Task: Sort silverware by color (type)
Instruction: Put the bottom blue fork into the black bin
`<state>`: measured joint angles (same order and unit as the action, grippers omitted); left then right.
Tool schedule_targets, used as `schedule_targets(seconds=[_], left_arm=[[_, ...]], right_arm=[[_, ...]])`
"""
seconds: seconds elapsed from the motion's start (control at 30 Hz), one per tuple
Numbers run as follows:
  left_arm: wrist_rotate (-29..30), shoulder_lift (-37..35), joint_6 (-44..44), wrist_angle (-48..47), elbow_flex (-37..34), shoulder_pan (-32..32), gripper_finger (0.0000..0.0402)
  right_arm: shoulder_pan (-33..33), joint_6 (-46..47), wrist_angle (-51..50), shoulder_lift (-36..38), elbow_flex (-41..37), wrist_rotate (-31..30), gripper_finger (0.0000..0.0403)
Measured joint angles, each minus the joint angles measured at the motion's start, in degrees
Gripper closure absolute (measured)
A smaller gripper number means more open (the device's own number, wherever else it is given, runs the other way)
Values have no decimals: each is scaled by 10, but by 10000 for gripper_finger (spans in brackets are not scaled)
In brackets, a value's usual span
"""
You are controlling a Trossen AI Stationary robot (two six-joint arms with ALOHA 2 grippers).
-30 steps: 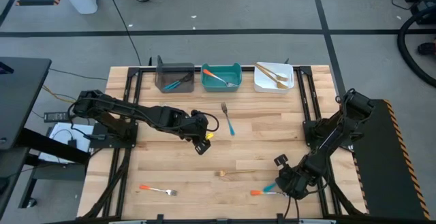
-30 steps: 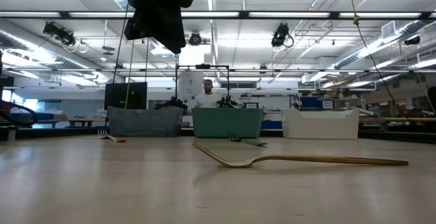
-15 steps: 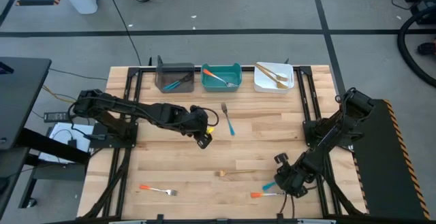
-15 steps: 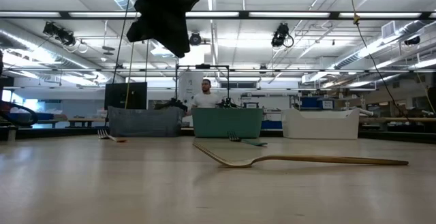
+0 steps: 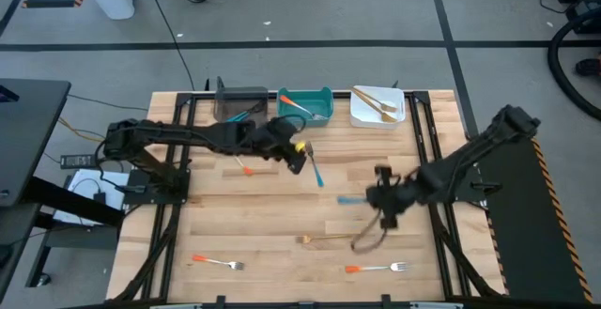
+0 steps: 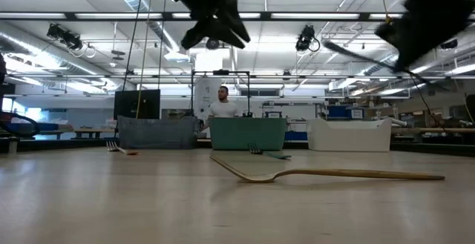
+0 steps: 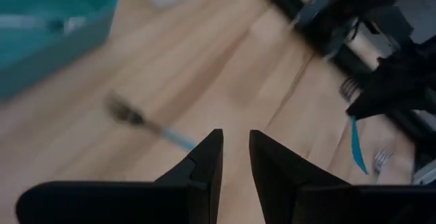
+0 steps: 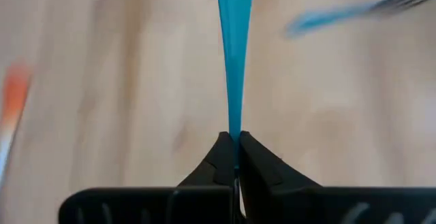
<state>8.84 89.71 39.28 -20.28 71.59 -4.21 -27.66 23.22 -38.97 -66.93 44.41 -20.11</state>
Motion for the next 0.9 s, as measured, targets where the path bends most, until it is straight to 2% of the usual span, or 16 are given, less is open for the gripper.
schedule_targets(seconds=[0.17,0.27,0.5,0.7,0.8,0.9], left_arm=[[-15,0,-45,83,0,-38,320],[-15,0,-71,138,0,-59,320],[-13,0,-57,255,0,-95,320],[-12,0,-48,288,0,-123,320],[-12,5,-58,299,0,-135,320],[-44,15,-58,312,0,-149,320]], right_arm=[[95,-27,41,64,36,-148,395],[154,-63,117,86,44,-192,395],[263,-179,305,78,44,-193,395],[328,-187,410,34,44,-190,395],[346,-184,439,7,44,-160,395],[355,-184,449,-18,44,-150,395]])
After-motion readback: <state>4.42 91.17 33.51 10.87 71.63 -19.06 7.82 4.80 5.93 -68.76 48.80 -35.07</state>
